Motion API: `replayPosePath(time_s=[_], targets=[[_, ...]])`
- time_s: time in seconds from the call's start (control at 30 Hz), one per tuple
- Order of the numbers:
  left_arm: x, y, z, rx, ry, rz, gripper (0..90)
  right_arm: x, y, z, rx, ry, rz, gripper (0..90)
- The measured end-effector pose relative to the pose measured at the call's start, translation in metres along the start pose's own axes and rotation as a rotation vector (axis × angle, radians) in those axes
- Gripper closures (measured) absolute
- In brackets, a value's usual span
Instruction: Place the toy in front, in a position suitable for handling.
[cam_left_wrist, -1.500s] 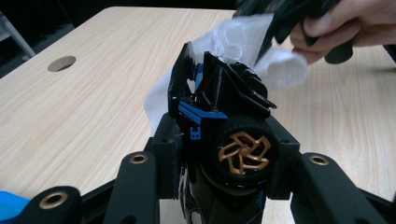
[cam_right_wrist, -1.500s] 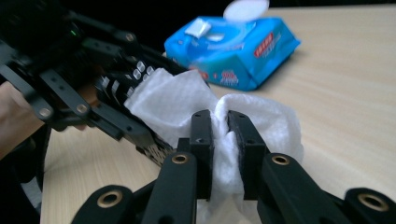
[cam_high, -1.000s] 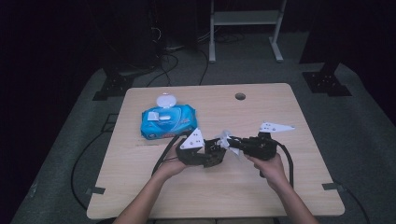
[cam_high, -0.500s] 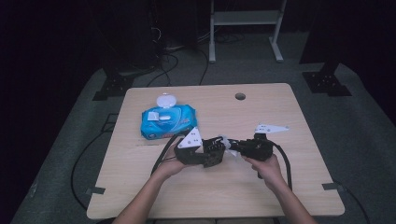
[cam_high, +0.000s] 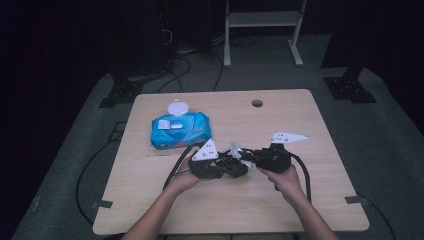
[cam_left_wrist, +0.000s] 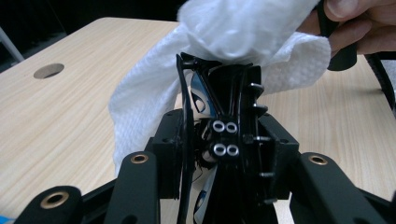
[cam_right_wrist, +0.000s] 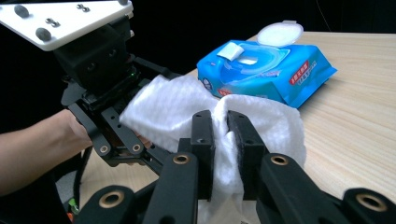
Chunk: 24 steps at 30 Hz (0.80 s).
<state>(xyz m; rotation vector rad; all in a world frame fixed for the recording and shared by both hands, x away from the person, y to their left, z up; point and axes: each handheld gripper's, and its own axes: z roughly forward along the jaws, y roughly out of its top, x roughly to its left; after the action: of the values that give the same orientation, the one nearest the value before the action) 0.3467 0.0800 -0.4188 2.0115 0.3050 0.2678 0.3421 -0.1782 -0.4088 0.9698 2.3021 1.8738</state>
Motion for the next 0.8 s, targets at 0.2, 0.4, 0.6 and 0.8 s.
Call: replayPosePath(time_s=[0.2, 0.4, 0.6, 0.8], targets=[[0.004, -0.007, -0.006, 0.006, -0.003, -0.026, 57.2, -0.002, -0.005, 0.005, 0.051, -0.038, -0.026, 80.5], [0.006, -0.015, -0.013, 0.025, -0.006, -0.041, 57.1, -0.008, -0.013, 0.014, 0.082, -0.06, -0.017, 80.5], [0.009, -0.018, -0.014, 0.027, -0.012, -0.059, 57.0, -0.008, -0.013, 0.019, 0.095, -0.073, -0.033, 80.5], [0.008, -0.024, -0.013, 0.062, -0.011, -0.055, 57.0, -0.007, -0.014, 0.021, 0.115, -0.084, -0.049, 80.5]])
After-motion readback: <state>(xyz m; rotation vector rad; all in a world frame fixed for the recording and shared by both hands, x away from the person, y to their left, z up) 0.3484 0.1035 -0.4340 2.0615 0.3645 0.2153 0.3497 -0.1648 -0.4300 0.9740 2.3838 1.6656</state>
